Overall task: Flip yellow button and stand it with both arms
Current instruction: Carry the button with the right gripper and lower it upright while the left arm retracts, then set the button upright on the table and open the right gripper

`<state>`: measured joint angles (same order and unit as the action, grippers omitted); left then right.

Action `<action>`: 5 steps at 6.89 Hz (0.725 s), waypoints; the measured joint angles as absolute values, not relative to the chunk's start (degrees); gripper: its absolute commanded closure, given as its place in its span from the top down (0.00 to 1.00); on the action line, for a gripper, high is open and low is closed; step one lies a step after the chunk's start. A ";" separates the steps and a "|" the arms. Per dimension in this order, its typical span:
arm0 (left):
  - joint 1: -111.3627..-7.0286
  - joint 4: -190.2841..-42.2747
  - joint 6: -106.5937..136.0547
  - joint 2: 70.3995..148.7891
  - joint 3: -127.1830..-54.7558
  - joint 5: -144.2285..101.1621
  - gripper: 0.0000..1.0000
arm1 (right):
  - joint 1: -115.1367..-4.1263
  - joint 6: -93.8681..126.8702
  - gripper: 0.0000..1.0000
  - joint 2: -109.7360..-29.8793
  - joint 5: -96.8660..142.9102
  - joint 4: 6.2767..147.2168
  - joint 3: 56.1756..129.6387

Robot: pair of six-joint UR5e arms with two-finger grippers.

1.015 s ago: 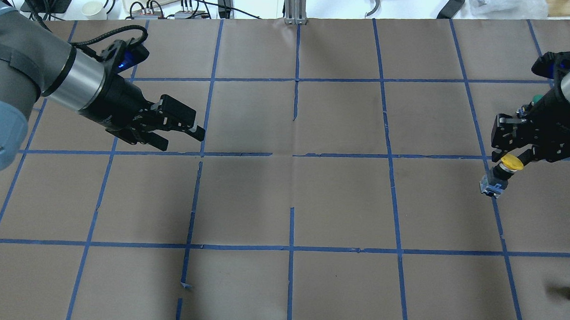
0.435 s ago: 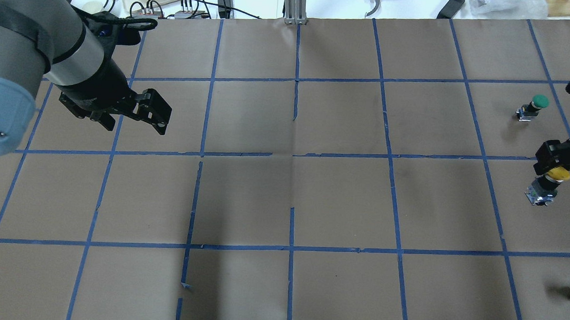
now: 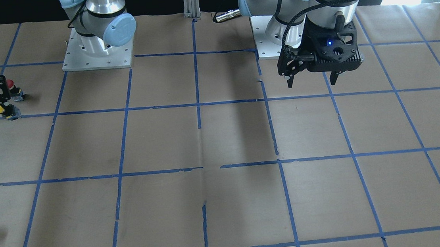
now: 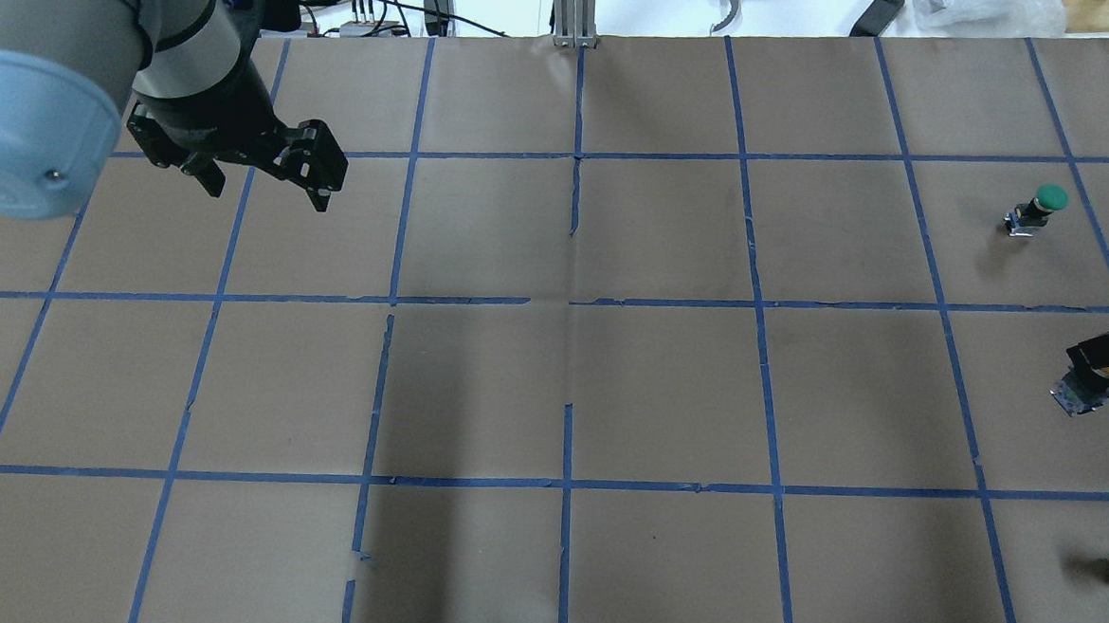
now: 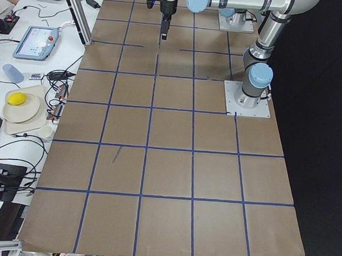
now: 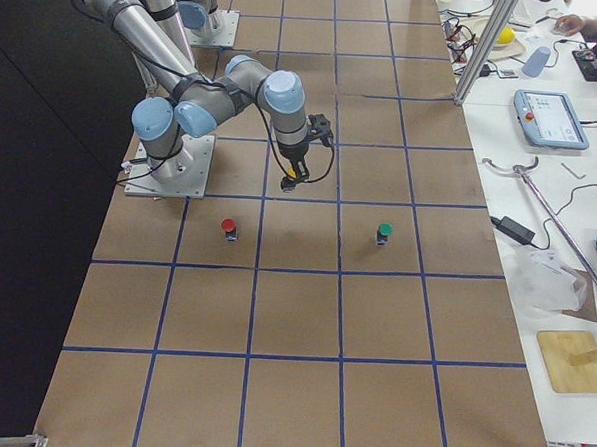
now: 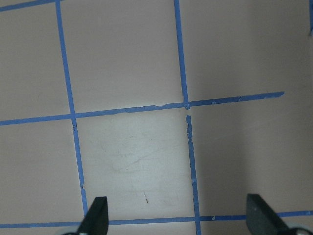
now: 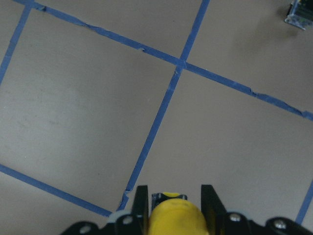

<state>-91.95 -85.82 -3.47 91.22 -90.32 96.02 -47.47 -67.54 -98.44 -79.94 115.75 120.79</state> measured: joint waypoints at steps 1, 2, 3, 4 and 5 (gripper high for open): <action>-92.06 -87.90 -3.26 92.76 -87.44 96.05 1.00 | -46.67 -73.76 0.07 -98.20 -77.66 116.92 121.43; -92.10 -89.14 -3.17 93.47 -85.80 95.99 1.00 | -46.35 -79.21 0.07 -97.55 -76.05 117.80 121.73; -92.13 -89.62 -2.54 93.67 -85.22 94.61 1.00 | -45.93 -84.18 0.07 -96.37 -75.22 119.22 121.90; -92.11 -89.77 -1.36 93.68 -85.18 92.16 1.00 | -44.65 -88.78 0.08 -95.01 -74.56 120.53 121.95; -92.06 -89.77 -0.60 93.70 -85.27 90.88 1.00 | -42.33 -93.97 0.08 -93.18 -72.84 121.14 121.96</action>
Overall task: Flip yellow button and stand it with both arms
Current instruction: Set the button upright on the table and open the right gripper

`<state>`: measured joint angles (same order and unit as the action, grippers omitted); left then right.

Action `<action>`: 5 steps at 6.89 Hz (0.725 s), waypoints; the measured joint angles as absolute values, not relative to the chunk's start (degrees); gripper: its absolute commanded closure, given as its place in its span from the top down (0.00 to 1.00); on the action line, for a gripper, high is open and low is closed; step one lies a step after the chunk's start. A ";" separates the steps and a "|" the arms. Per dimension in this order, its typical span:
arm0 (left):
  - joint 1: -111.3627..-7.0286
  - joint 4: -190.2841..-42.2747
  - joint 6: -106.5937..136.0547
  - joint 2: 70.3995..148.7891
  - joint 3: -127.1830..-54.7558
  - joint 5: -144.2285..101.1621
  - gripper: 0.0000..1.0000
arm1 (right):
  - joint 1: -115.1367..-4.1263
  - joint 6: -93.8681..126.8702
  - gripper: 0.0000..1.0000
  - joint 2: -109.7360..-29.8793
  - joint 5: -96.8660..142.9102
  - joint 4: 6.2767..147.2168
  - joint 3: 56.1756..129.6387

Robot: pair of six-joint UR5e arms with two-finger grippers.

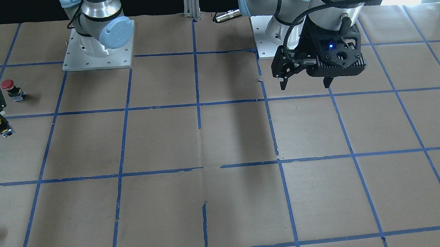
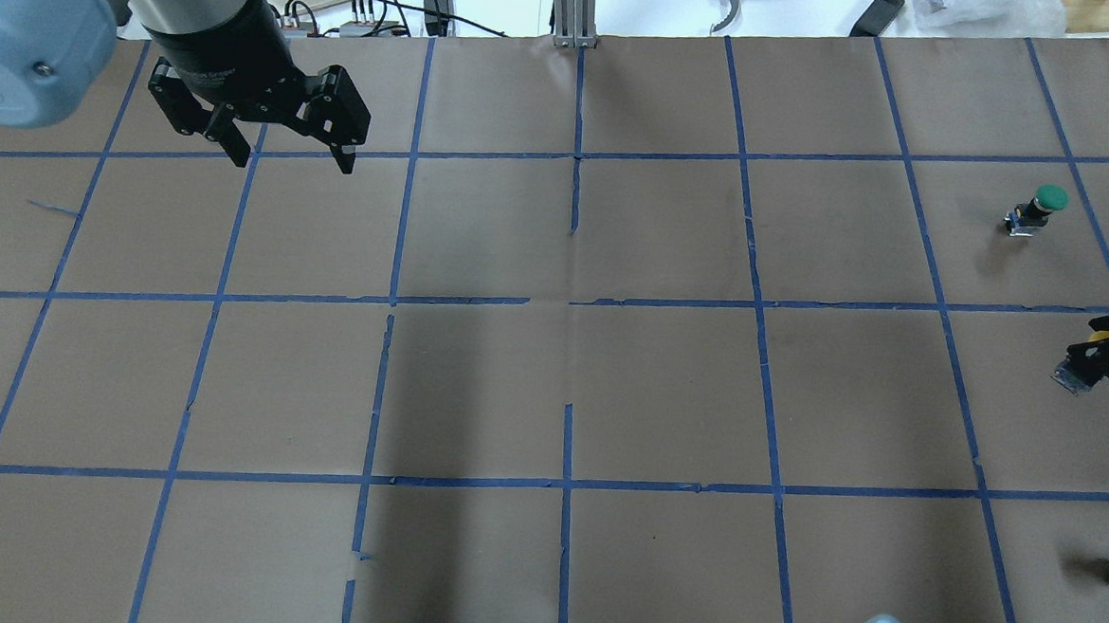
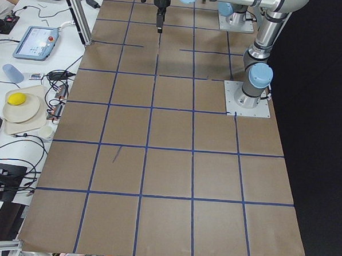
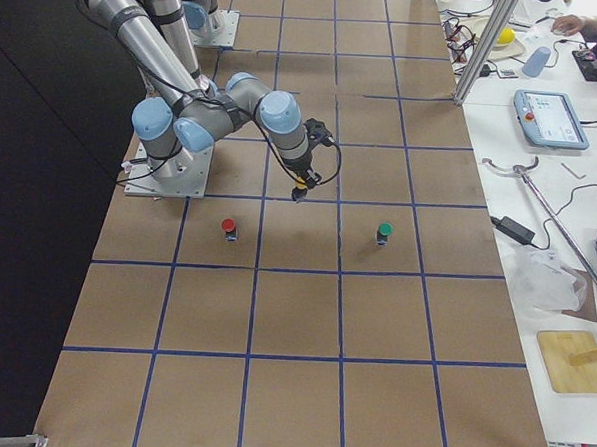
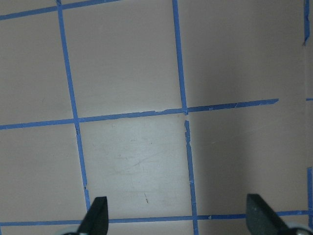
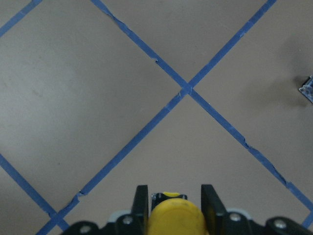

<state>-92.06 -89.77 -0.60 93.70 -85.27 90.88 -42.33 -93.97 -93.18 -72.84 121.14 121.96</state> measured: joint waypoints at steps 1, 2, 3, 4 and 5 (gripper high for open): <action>-92.00 -89.75 -0.26 93.70 -85.35 90.32 1.00 | -39.84 -99.72 0.08 -90.79 -70.47 121.37 121.91; -91.96 -89.74 -0.15 93.70 -85.50 90.11 1.00 | -37.81 -104.81 0.08 -88.49 -68.64 121.61 121.83; -91.95 -89.74 -0.11 93.70 -85.53 90.04 1.00 | -36.16 -109.22 0.08 -86.53 -66.66 122.04 121.80; -91.94 -89.74 -0.09 93.69 -85.57 90.01 1.00 | -34.94 -112.88 0.08 -84.79 -65.19 122.34 121.80; -91.94 -89.74 -0.09 93.69 -85.59 89.98 1.00 | -34.14 -115.64 0.09 -83.02 -64.37 122.43 121.79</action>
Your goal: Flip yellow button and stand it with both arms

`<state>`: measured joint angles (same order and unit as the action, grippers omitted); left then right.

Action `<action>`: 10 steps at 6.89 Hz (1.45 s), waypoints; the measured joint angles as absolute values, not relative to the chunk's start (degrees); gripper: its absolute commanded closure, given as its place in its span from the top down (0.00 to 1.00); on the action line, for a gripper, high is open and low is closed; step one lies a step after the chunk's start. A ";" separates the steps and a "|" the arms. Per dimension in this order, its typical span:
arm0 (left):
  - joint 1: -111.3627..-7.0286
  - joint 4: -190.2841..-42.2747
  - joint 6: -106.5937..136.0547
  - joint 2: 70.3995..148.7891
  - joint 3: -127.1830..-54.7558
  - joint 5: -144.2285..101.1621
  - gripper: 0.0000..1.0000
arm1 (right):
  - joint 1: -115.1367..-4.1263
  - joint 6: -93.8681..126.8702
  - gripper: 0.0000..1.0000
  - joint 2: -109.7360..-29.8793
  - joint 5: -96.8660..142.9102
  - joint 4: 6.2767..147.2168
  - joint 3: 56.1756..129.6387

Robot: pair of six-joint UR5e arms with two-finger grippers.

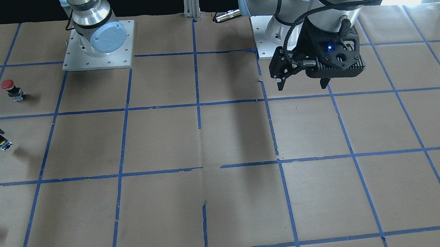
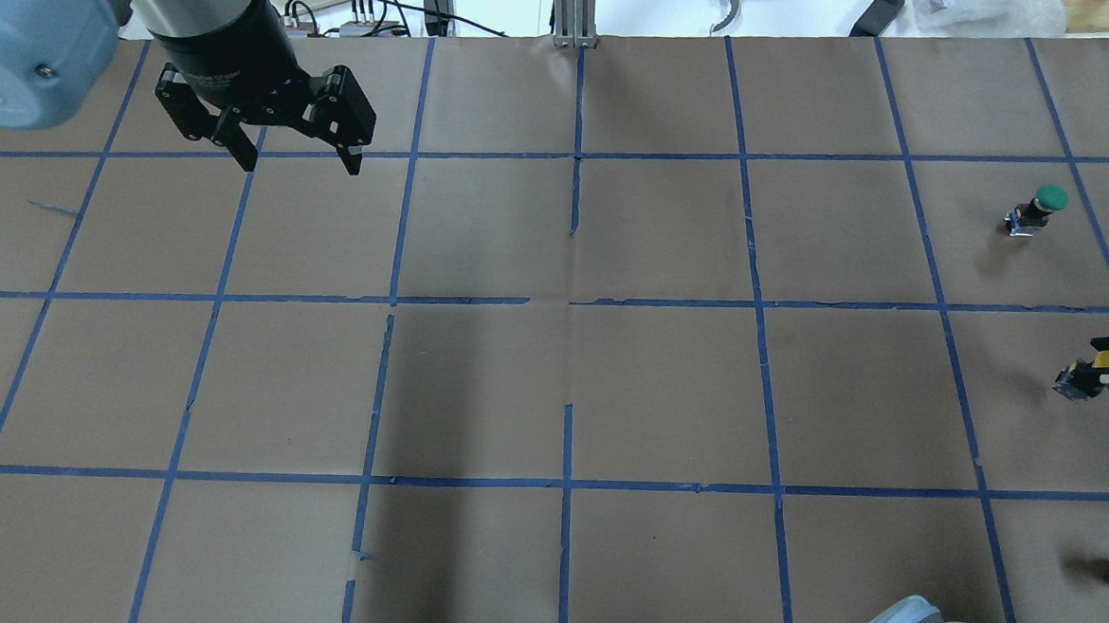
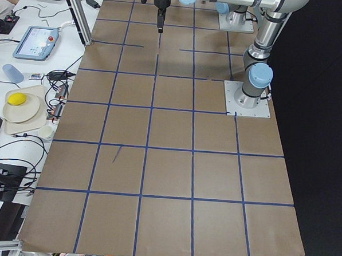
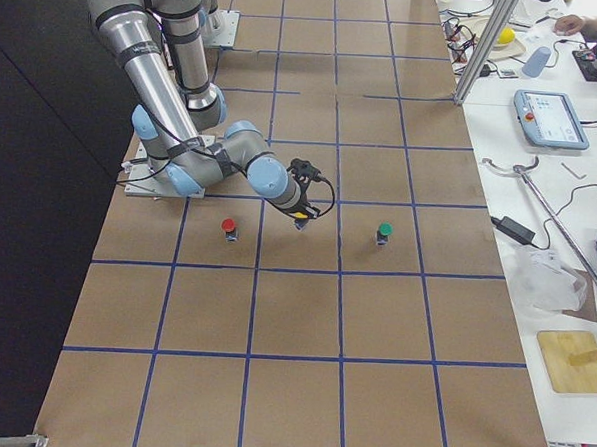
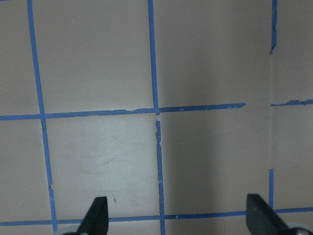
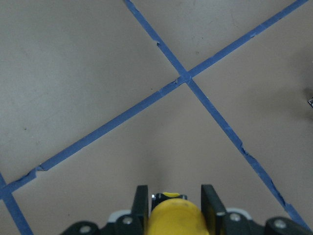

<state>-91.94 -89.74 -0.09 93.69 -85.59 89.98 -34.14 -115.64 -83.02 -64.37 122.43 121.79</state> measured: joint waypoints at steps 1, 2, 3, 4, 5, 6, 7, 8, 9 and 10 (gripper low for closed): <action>-91.93 -89.74 -0.09 93.69 -85.63 89.94 1.00 | -33.73 -117.23 0.10 -81.59 -63.61 122.46 121.76; -91.93 -89.74 -0.09 93.69 -85.69 89.92 1.00 | -33.57 -118.04 0.29 -80.75 -63.06 122.49 121.71; -91.93 -89.76 -0.09 93.69 -85.71 89.89 1.00 | -33.52 -118.68 0.33 -80.30 -62.85 122.53 121.70; -91.93 -89.77 -0.09 93.69 -85.71 89.86 1.00 | -33.50 -119.12 0.99 -80.14 -62.79 122.60 121.70; -91.91 -89.72 -0.11 93.69 -85.70 89.81 1.00 | -33.49 -119.10 1.00 -80.10 -62.78 122.58 121.77; -91.88 -89.63 -0.13 93.69 -85.70 89.75 1.00 | -33.49 -118.72 1.00 -79.90 -62.83 122.47 121.75; -91.86 -89.58 -0.11 93.69 -85.69 89.71 1.00 | -33.46 -117.79 1.00 -79.68 -62.89 122.44 121.55; -91.85 -89.57 -0.09 93.69 -85.67 89.70 1.00 | -33.44 -115.85 1.00 -79.76 -63.05 122.41 121.04; -91.85 -89.58 -0.09 93.69 -85.53 89.67 1.00 | -33.44 -113.57 1.00 -79.90 -63.38 122.38 120.02; -91.85 -89.64 -0.09 93.69 -85.34 89.63 1.00 | -33.44 -111.47 1.00 -80.17 -63.65 122.31 118.80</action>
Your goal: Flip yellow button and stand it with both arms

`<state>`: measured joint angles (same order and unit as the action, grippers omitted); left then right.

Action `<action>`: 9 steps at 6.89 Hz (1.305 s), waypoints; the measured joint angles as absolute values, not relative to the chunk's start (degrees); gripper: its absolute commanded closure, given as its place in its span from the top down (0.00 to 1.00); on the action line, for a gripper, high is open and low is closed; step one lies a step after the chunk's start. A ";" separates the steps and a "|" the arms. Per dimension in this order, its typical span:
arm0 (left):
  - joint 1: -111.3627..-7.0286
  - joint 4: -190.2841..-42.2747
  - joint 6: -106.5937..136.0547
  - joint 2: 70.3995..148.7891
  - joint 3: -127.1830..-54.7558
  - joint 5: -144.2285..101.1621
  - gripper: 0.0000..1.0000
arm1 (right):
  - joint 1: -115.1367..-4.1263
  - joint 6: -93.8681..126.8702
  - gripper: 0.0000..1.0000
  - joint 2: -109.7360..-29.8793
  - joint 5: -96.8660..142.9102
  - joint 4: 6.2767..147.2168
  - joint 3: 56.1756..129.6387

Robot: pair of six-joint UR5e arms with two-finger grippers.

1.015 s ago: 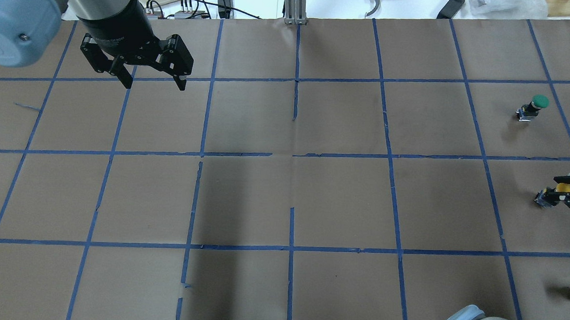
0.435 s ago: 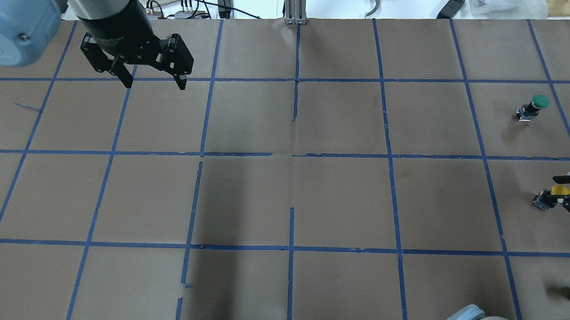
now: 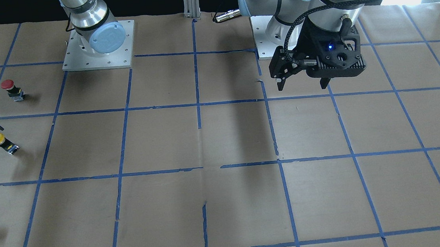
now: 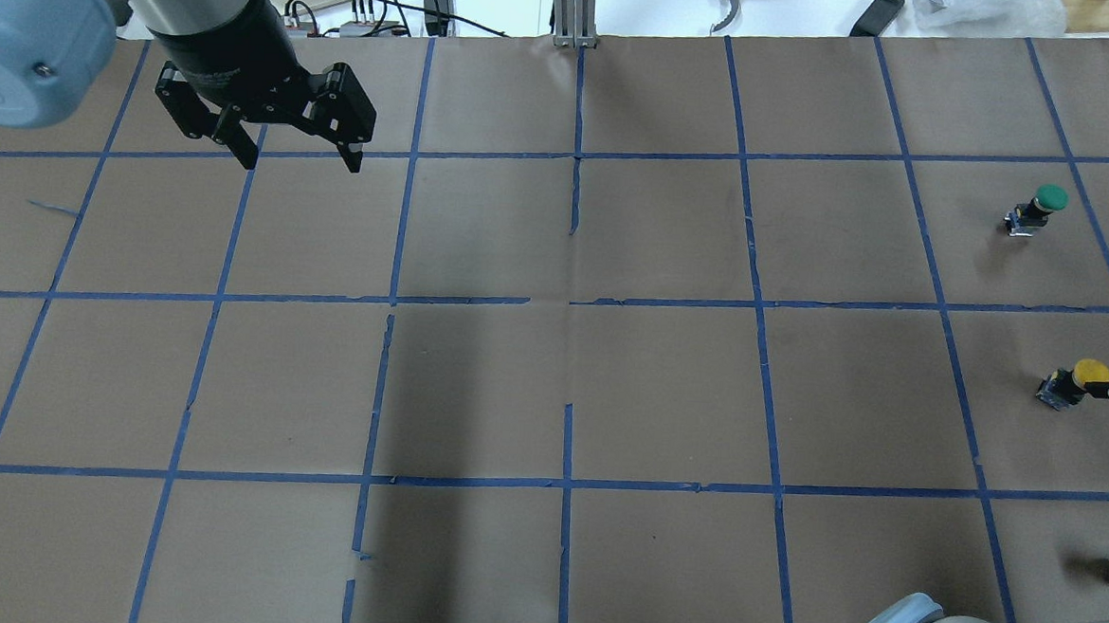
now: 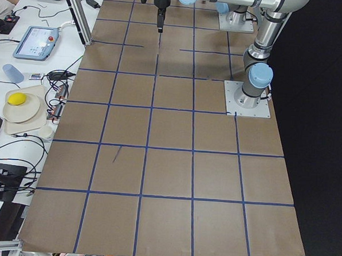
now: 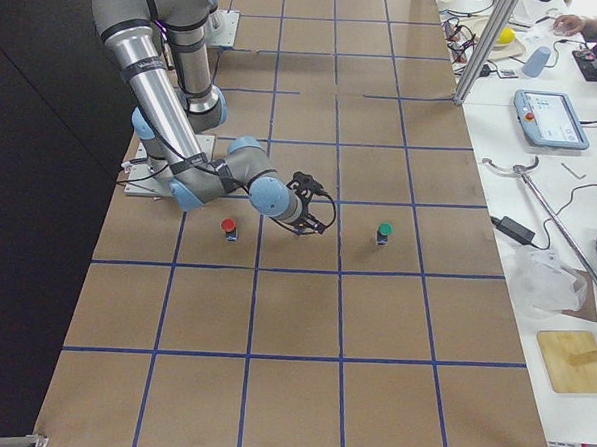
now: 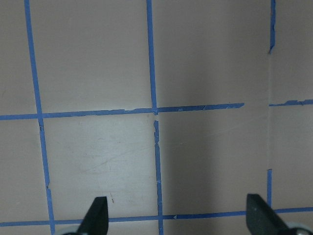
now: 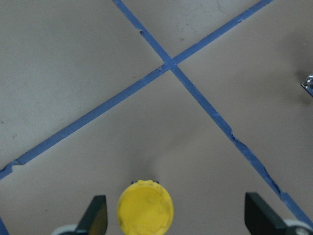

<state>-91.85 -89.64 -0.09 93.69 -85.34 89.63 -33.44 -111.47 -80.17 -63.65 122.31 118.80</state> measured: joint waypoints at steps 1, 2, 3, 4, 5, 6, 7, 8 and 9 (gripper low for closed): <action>-91.85 -89.70 -0.09 93.69 -85.18 89.59 1.00 | -33.46 -109.21 1.00 -80.75 -63.88 122.13 117.84; -91.84 -89.72 -0.09 93.69 -85.06 89.59 1.00 | -33.57 -106.97 1.00 -81.60 -64.59 121.90 117.36; -91.85 -89.73 -0.09 93.69 -85.02 89.60 1.00 | -33.73 -104.90 1.00 -82.37 -65.66 121.71 117.34; -91.85 -89.73 -0.09 93.69 -85.00 89.58 1.00 | -33.80 -103.23 1.00 -82.86 -66.38 121.61 117.38; -91.85 -89.76 -0.04 93.69 -84.96 89.57 1.00 | -33.88 -101.27 1.00 -83.29 -67.04 121.53 117.31; -91.79 -89.79 0.05 93.69 -84.86 89.36 1.00 | -34.00 -98.59 1.00 -84.08 -67.46 121.44 117.28; -91.62 -89.92 0.22 93.57 -84.70 88.70 1.00 | -34.14 -94.39 1.00 -86.07 -67.61 121.44 117.18; -90.77 -90.31 0.38 93.31 -84.89 88.09 1.00 | -34.25 -87.26 1.00 -88.99 -67.63 121.24 117.22; -89.07 -91.41 0.43 92.69 -85.48 87.96 1.00 | -34.42 -78.25 1.00 -91.57 -67.90 119.71 117.26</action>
